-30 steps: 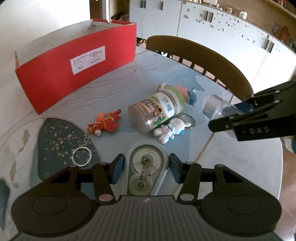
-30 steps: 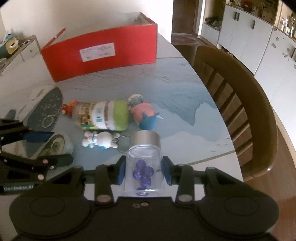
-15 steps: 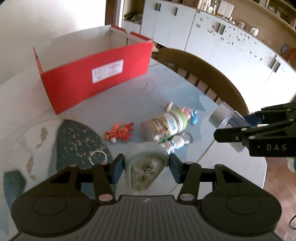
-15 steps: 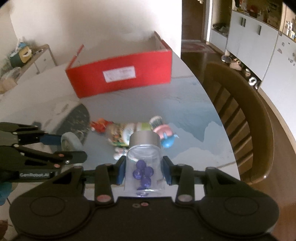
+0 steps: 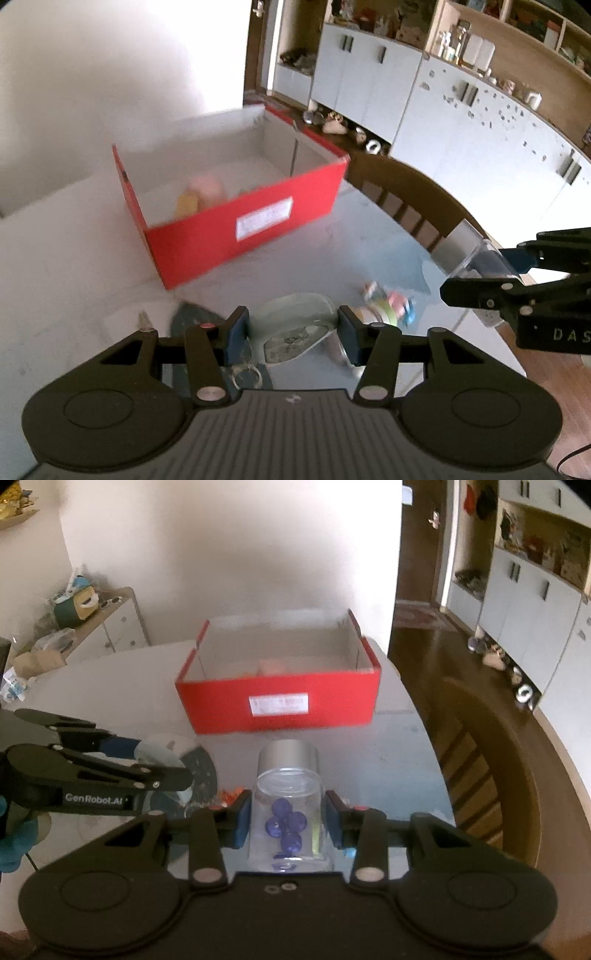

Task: Organize rigid objects
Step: 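Carry the tape dispenser and clear jar with both tools over the shoebox, then lower both tools into the box and open them to release the items, then withdraw both tools from the box toward the items on the table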

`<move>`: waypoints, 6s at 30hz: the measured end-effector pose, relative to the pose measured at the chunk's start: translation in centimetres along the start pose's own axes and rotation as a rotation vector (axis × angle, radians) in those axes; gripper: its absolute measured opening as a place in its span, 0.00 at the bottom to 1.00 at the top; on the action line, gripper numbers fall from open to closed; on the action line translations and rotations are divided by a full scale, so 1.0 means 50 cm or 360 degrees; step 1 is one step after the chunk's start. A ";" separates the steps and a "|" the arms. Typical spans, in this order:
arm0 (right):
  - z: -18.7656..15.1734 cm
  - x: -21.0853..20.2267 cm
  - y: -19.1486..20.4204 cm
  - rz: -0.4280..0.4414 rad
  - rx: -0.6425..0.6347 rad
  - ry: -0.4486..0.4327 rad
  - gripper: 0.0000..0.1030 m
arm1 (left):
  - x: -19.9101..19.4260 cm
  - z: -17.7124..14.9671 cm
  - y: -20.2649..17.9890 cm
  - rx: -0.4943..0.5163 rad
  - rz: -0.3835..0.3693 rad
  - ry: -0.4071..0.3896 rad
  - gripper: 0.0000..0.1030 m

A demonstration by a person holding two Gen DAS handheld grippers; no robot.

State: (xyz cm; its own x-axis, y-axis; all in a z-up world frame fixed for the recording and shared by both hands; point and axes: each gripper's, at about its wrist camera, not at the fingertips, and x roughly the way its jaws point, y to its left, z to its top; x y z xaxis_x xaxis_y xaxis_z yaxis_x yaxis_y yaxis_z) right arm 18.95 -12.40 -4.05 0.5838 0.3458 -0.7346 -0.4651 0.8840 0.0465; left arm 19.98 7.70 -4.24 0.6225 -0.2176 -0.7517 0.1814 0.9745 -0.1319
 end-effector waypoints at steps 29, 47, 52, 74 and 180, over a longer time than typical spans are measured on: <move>0.230 0.129 -0.062 -0.0025 -0.0203 -0.0134 0.38 | 0.117 0.269 0.078 0.0001 0.0186 -0.0046 0.50; 0.273 0.317 -0.102 0.0032 -0.0231 -0.0012 0.38 | 0.317 0.383 0.124 -0.0067 0.0269 0.0063 0.50; 0.275 0.366 -0.101 0.0030 -0.0258 0.0040 0.38 | 0.365 0.401 0.132 -0.0093 0.0260 0.0101 0.50; 0.269 0.453 -0.075 0.0007 -0.0372 0.0155 0.38 | 0.481 0.399 0.161 -0.0223 0.0193 0.0119 0.50; -0.144 0.074 0.025 0.0006 0.0038 -0.0049 0.99 | 0.104 -0.107 0.057 0.0080 0.0035 -0.0031 0.81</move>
State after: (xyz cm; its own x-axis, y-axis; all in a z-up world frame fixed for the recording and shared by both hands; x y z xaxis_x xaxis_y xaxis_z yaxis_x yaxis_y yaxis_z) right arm 15.73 -12.27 -11.59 0.6027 0.3581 -0.7131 -0.4513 0.8900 0.0655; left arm 19.68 9.63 -11.97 0.6416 -0.1975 -0.7412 0.2051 0.9753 -0.0824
